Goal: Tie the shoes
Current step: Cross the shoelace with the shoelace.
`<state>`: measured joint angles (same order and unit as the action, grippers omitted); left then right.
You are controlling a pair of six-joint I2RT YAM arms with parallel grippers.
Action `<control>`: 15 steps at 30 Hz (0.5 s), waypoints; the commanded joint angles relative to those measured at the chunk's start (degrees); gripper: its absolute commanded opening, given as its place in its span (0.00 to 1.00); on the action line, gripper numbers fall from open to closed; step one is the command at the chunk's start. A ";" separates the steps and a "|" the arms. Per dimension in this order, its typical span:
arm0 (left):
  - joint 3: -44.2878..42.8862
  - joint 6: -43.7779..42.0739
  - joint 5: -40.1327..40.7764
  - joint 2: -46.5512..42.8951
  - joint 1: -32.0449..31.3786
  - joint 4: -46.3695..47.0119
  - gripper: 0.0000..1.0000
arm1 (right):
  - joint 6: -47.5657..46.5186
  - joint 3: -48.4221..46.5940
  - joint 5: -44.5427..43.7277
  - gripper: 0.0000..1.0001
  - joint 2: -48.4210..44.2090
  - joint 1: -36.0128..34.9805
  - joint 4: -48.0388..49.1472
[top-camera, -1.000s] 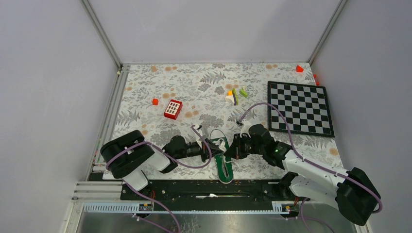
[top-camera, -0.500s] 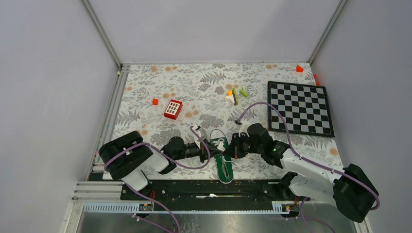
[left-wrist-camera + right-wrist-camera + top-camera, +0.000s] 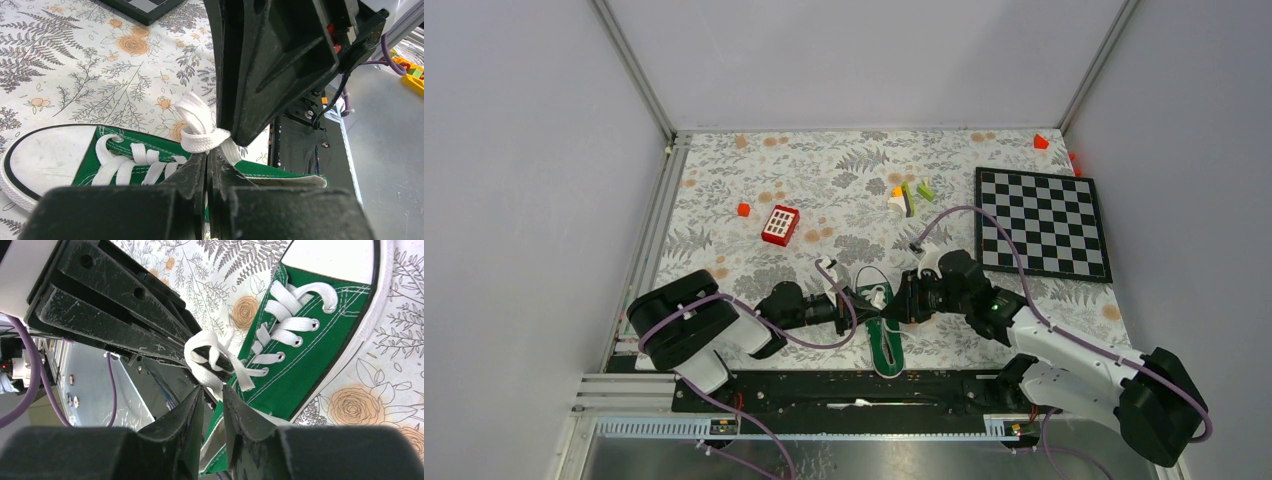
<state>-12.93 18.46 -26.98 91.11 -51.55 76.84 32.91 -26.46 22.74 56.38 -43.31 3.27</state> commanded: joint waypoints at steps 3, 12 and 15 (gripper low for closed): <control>-0.30 0.09 -0.80 -1.34 0.06 4.33 0.00 | 0.37 -0.73 6.44 0.29 -0.77 4.05 2.91; -0.29 0.09 -0.80 -1.36 0.16 4.37 0.00 | 0.44 -0.42 8.20 0.21 1.46 4.54 4.53; -0.26 0.10 -0.82 -1.36 0.18 4.37 0.00 | 0.08 -0.43 7.75 0.27 1.56 4.47 4.32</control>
<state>-12.93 18.46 -26.98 91.11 -51.55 76.84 33.32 -26.41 29.45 57.71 -39.24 5.21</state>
